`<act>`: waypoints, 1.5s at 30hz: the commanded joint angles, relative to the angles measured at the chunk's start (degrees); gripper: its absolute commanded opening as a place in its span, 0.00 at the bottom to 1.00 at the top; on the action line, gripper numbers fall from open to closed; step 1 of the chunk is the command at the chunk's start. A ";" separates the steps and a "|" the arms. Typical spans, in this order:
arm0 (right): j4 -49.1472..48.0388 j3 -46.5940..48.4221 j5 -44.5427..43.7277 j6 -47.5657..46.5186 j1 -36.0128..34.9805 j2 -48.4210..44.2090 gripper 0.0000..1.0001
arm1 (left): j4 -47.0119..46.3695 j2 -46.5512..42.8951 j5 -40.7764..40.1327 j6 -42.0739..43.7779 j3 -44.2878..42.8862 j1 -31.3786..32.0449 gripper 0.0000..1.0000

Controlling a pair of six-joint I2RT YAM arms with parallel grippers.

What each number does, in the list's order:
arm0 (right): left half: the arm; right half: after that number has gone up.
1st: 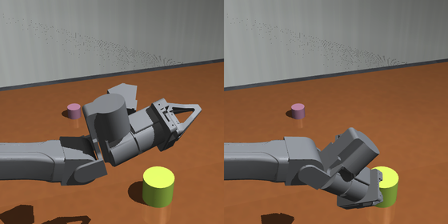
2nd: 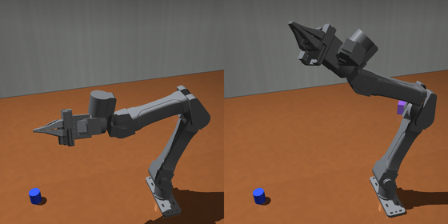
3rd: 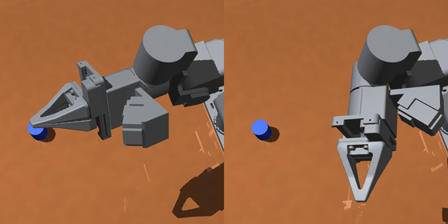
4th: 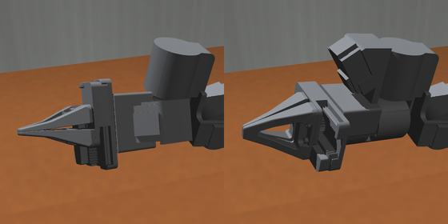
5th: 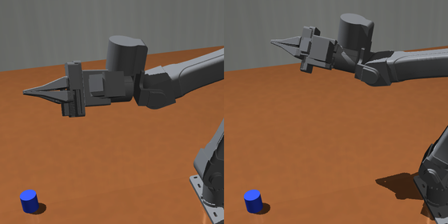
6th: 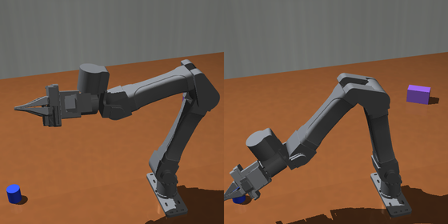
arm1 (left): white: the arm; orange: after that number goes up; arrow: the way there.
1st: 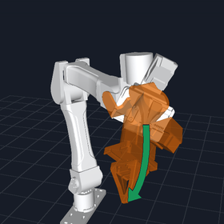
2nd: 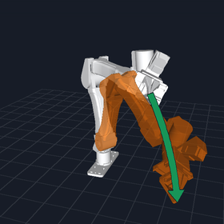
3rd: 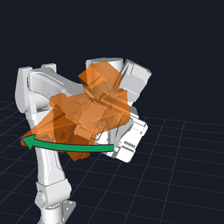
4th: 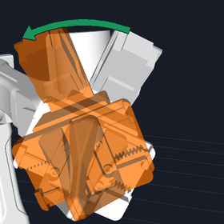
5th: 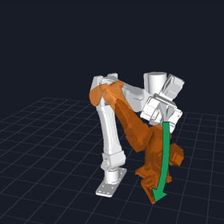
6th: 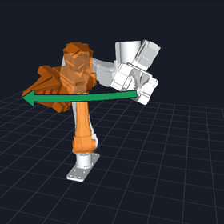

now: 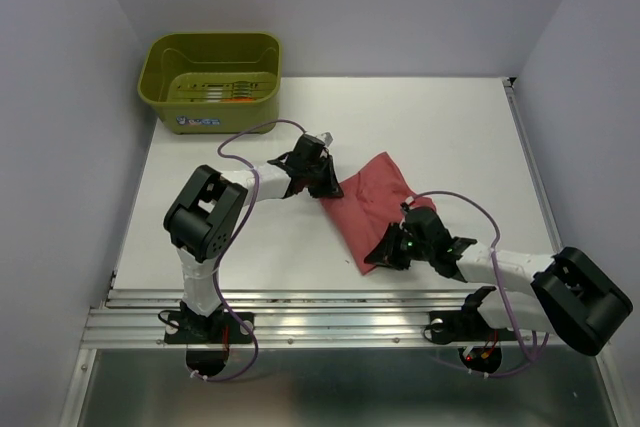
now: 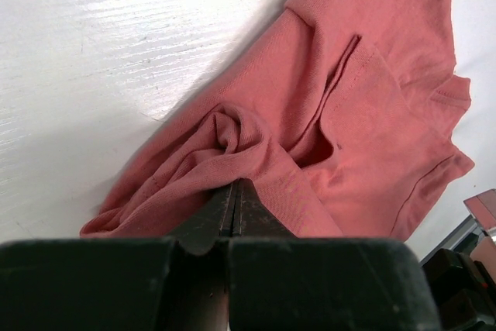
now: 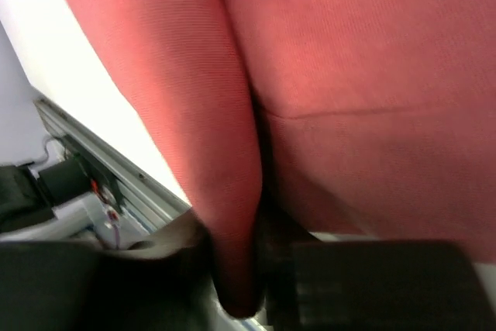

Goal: Roll the t-shirts
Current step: Roll the T-shirt to the center of the board.

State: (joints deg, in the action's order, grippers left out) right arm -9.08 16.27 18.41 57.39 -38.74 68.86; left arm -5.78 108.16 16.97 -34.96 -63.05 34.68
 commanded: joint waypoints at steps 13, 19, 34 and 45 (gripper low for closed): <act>38.70 18.96 -16.39 -16.33 -0.55 -16.83 0.71 | -0.11 0.47 -0.62 1.21 -0.94 0.21 0.00; 29.59 23.36 -14.03 -16.61 -0.55 -11.04 0.14 | -0.11 0.21 -0.97 0.95 -0.24 0.39 0.00; 7.16 26.63 -14.71 -13.27 -0.55 14.98 0.05 | 1.12 -0.67 -1.33 1.74 -0.50 0.39 0.00; 3.90 19.15 -15.86 -11.68 -0.55 18.33 0.02 | 3.23 -8.56 0.08 3.49 -1.82 1.44 0.00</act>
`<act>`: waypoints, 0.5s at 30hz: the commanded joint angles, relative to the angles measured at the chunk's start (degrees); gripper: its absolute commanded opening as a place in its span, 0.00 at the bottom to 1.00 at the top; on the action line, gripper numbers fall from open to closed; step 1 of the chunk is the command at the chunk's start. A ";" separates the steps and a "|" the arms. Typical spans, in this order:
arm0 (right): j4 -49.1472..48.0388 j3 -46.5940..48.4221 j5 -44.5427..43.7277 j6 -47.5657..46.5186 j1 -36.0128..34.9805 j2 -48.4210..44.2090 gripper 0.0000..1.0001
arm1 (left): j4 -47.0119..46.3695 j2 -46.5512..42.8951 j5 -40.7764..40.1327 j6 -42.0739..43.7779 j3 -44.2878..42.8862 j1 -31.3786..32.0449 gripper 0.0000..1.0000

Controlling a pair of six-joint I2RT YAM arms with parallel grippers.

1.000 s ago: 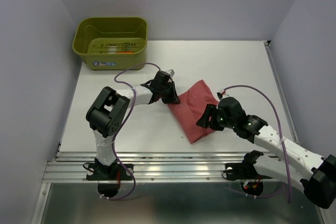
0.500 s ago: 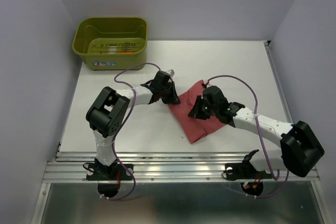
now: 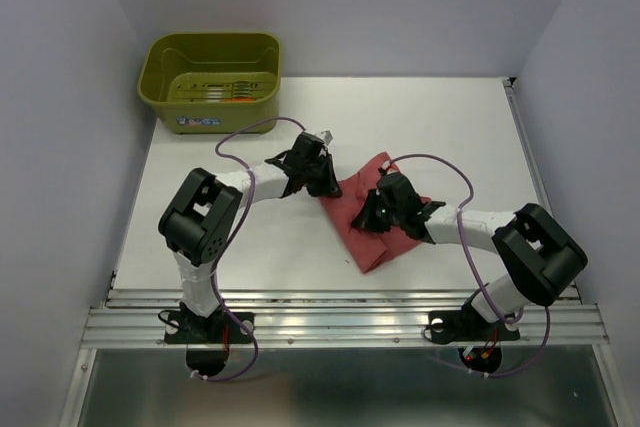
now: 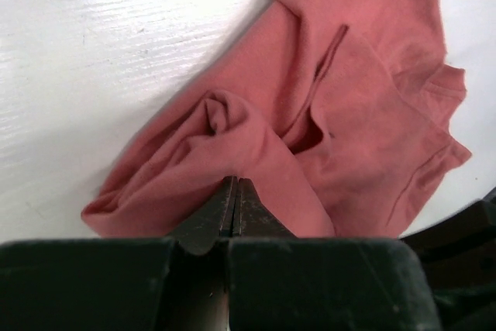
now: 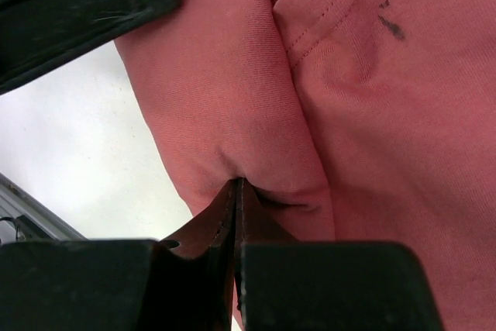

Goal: Roll the t-shirts
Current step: Roll the T-shirt to the center of the board.

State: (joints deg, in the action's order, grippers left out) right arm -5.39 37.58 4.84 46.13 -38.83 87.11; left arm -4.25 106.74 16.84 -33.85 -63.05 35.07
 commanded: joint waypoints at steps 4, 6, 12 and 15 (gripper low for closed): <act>1.52 -1.20 -3.00 -1.39 -0.46 -0.01 0.02 | 2.93 -9.70 -0.14 2.30 -0.94 2.46 0.00; 1.78 -0.76 -3.00 -1.92 -0.46 0.25 0.02 | 2.85 -10.06 -0.49 1.86 0.11 3.95 0.00; 2.84 0.12 -2.82 -2.62 -0.46 -0.45 0.02 | 1.97 -6.81 -1.90 0.53 1.26 6.06 0.00; 4.68 0.65 -3.08 -3.59 -0.46 -3.17 0.02 | 2.93 -4.26 -5.14 1.24 0.65 6.15 0.00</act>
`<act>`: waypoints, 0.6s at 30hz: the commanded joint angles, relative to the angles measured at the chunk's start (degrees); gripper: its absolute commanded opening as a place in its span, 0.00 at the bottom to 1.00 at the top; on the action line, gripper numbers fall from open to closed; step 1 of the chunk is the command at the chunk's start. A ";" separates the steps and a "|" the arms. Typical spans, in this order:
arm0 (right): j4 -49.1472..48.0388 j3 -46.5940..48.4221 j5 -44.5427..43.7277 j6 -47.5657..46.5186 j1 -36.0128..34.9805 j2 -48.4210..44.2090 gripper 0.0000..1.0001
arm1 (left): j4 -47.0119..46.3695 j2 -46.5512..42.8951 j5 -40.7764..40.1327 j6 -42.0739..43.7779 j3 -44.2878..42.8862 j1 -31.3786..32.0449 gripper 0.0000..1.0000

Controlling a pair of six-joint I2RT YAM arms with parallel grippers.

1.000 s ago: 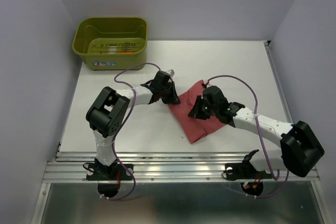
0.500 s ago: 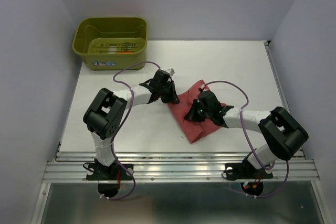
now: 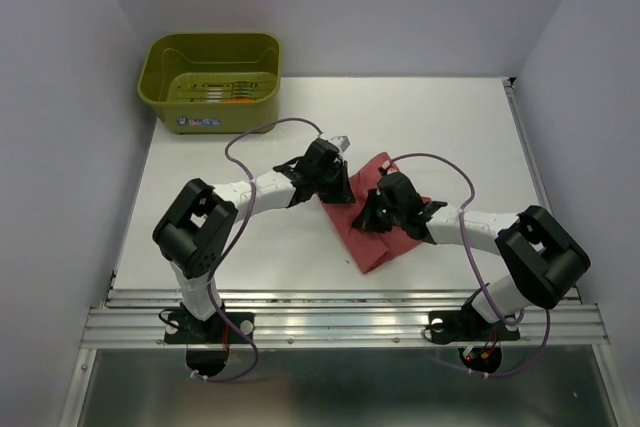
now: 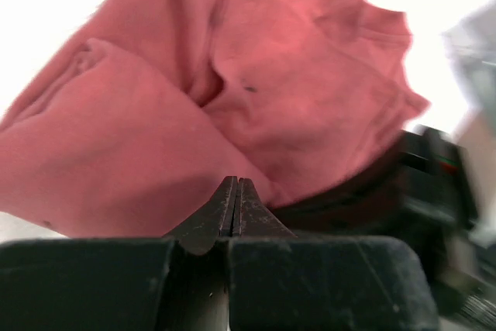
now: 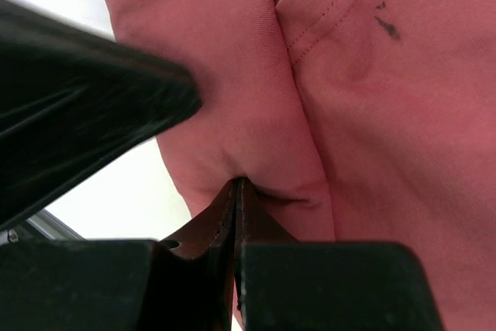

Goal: Roll the t-shirts
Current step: Roll the T-shirt to the center of the board.

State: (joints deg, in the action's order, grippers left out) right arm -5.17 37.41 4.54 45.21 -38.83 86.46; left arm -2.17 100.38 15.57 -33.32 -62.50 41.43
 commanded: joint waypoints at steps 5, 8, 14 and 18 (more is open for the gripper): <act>11.04 1.26 -4.27 -3.99 -0.46 -10.67 0.03 | 1.91 6.05 -5.03 1.68 -0.34 -0.30 0.00; 14.38 0.57 -6.55 -5.22 -0.46 -14.98 0.03 | 1.74 7.02 -4.94 1.68 -0.43 -0.30 0.00; 15.28 -3.74 -3.32 -4.79 -0.46 -17.55 0.03 | 1.74 6.85 -5.03 1.94 -0.78 -0.30 0.00; 12.29 -9.36 -1.55 -2.94 -1.86 -16.93 0.03 | 2.09 6.94 -5.11 2.03 -1.48 -0.30 0.00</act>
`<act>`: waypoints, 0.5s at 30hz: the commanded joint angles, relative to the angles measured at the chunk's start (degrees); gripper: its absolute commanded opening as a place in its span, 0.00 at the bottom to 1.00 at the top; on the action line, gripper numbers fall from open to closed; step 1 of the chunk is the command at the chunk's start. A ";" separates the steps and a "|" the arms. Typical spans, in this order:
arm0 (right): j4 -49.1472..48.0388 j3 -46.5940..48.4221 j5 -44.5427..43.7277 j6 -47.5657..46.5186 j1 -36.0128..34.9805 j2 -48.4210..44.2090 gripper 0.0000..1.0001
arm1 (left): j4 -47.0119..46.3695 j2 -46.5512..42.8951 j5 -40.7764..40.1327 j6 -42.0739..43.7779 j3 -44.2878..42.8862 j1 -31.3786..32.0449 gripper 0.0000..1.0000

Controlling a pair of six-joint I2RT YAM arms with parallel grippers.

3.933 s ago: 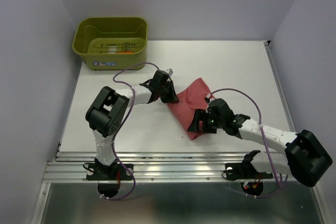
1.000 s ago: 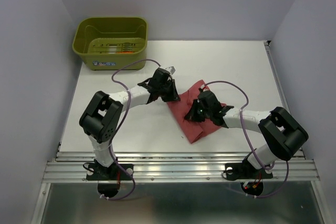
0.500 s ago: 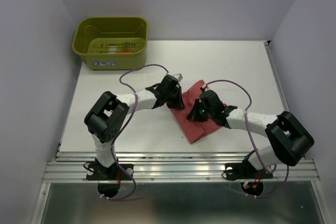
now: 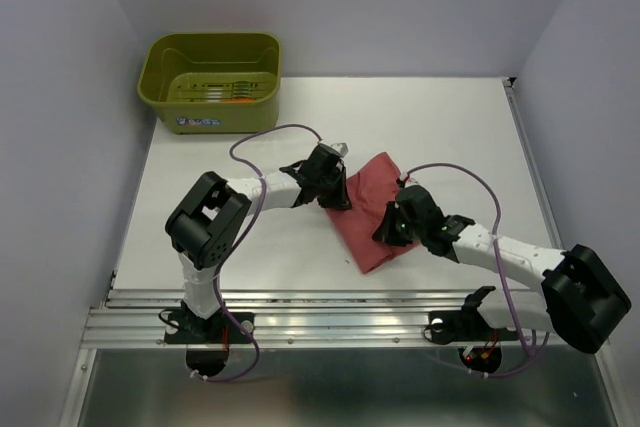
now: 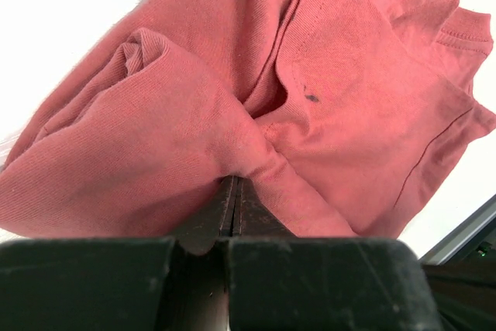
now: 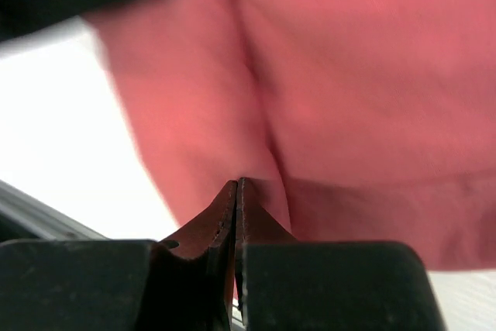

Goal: Roll the t-shirts
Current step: Roll the T-shirt to the center of the board.

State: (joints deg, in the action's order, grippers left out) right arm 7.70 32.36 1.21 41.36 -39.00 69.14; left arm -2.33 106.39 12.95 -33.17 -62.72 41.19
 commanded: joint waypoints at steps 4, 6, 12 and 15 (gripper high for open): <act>-2.87 -8.80 1.16 2.49 -2.39 1.78 0.02 | 2.24 1.10 -2.40 1.88 -1.70 -0.06 0.00; -3.05 -9.77 0.55 2.58 -2.92 1.96 0.02 | 2.24 1.10 -2.23 1.88 -2.14 -0.06 0.00; 2.57 -5.40 -2.78 0.57 -2.92 -2.08 0.02 | 4.87 -1.00 -0.73 2.14 -4.95 -0.06 0.00; 8.02 -1.70 -6.48 -1.45 -3.54 -5.33 0.02 | 6.54 -3.64 -0.82 2.84 -7.24 -0.06 0.00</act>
State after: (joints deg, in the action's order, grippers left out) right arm 6.79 26.26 -0.01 43.20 -41.25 67.22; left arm 0.86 106.87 12.99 -32.56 -65.69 41.19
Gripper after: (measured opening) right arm 0.025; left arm 0.058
